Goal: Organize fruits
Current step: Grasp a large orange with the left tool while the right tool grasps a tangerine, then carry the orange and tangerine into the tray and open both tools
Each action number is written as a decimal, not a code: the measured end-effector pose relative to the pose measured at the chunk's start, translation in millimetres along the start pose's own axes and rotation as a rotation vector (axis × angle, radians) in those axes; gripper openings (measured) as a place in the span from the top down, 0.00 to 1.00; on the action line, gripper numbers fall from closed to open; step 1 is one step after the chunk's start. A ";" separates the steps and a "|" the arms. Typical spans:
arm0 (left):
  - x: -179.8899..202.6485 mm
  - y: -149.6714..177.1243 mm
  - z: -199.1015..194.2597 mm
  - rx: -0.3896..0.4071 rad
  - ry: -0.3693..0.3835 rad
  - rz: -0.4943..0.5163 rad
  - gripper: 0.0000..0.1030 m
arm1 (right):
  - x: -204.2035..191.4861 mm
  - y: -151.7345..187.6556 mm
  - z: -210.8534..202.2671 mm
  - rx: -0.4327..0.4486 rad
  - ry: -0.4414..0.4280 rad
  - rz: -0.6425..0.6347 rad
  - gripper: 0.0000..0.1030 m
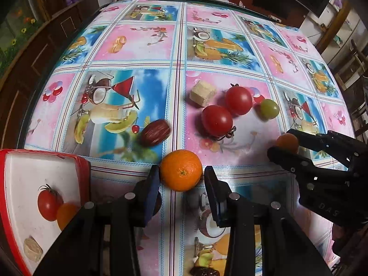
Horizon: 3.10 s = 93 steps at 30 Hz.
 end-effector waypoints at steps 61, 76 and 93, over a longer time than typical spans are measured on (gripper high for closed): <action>-17.9 101.5 -104.7 0.114 -0.133 0.031 0.66 | -84.6 22.1 -57.1 0.035 -0.006 -0.113 0.63; -62.3 119.5 -120.6 0.113 -0.196 -0.036 0.66 | -147.0 15.9 -50.6 0.042 -0.083 -0.197 0.63; -95.3 123.8 -127.7 0.120 -0.224 -0.025 0.66 | -196.5 0.8 -46.9 0.062 -0.135 -0.241 0.63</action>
Point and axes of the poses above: each gripper's, at about its wrist camera, not at the fingertips, and z roughly the way its jaws point, x to its right, y to its underside, the point moved 5 cm from there along z, roughly the way its jaws point, and after that the axes turned 2 degrees about x, right-handed, at the moved point
